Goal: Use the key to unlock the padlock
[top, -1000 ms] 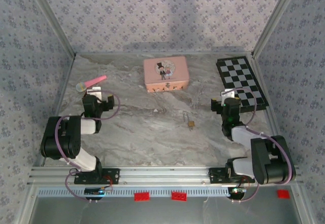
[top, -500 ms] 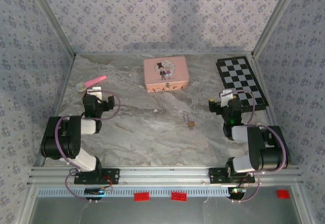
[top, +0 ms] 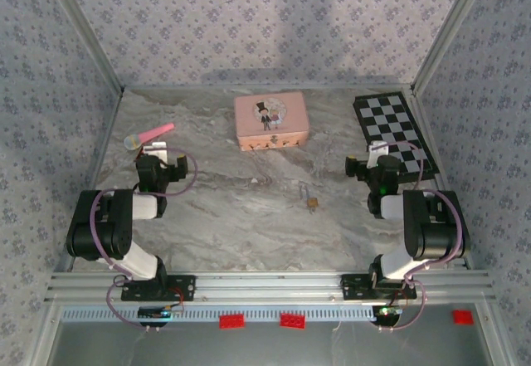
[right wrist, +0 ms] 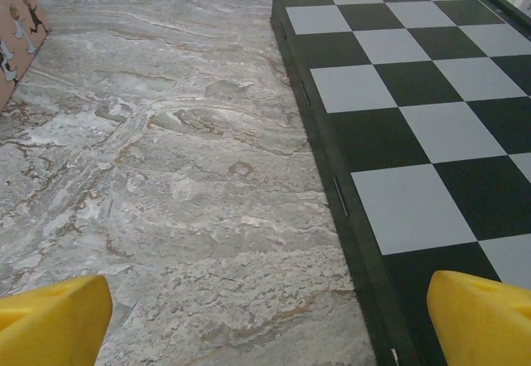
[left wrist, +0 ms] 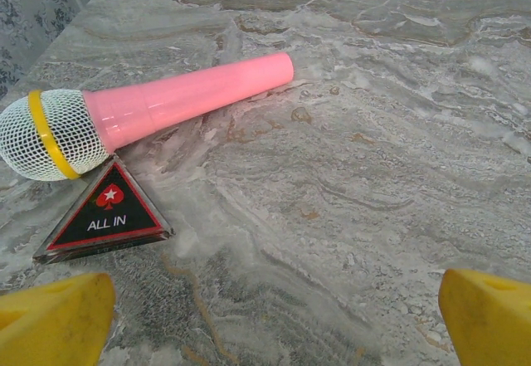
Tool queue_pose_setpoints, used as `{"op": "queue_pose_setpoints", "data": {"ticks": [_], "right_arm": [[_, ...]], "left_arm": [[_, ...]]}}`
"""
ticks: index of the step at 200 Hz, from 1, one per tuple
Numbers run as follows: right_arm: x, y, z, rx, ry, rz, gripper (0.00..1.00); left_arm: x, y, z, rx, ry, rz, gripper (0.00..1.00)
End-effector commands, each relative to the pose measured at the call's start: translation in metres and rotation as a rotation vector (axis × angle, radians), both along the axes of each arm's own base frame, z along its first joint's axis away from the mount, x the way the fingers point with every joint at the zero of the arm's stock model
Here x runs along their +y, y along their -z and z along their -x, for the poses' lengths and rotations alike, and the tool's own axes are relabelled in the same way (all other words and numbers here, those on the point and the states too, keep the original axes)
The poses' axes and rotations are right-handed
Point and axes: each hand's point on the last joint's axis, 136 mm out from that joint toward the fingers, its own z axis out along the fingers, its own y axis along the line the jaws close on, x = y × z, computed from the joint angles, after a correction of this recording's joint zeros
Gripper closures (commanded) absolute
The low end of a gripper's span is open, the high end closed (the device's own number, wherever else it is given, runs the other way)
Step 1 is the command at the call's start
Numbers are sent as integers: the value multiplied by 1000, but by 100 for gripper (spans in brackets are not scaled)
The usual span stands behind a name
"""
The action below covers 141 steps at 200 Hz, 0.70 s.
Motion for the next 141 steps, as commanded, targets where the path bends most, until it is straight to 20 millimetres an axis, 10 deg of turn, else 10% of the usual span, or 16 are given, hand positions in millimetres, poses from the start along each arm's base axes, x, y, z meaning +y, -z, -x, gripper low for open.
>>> {"op": "queue_pose_setpoints", "data": {"ticks": [1,141], "right_arm": [[-4,-4,-2,-8,44,7,1],[-8,-4,-2,-6,70,9,1]], "left_arm": [[-1,-10,-4,-37,-5,2,0],[-1,-10,-4,-32,1,9,0]]}}
